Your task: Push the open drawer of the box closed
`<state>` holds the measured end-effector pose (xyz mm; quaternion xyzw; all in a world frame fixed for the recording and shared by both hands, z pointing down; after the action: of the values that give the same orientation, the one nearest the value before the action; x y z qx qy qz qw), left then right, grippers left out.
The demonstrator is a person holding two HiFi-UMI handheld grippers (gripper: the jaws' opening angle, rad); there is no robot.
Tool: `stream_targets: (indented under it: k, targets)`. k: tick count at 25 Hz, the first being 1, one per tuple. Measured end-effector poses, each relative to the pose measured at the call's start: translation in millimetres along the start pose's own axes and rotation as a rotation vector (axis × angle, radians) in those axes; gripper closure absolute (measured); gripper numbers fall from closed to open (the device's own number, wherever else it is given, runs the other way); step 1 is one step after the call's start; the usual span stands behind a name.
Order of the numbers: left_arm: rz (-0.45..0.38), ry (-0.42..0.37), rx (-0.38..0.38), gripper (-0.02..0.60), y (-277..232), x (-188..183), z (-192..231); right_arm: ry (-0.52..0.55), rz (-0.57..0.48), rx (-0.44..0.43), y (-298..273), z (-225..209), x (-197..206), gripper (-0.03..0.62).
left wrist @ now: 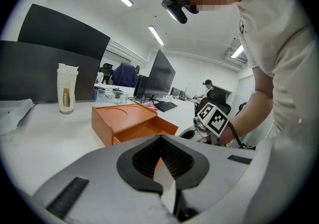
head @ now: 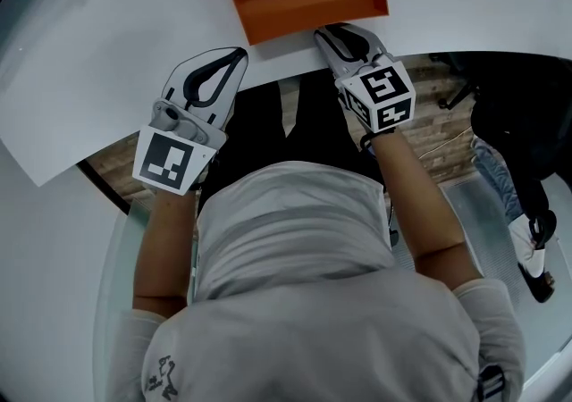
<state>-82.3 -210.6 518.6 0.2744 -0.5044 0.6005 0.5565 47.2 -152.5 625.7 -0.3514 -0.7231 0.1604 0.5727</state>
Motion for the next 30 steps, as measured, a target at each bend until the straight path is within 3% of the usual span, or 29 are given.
stream_targets:
  k: [30]
  targets:
    - [-0.017,0.012,-0.016,0.582,0,-15,3,0.016,0.015,0.014,-1,0,-8,0.526]
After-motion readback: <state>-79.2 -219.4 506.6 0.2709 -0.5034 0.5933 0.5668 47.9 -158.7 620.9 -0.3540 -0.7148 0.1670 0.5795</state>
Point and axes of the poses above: the fingertips, and each gripper's own axes: y backward along the fingers, z to its left, x out of its underside, the point moved 2 cm from there along y, backward along the fingers, and after that the axes turned 8 degrees about -z, right-handed, at the moved point
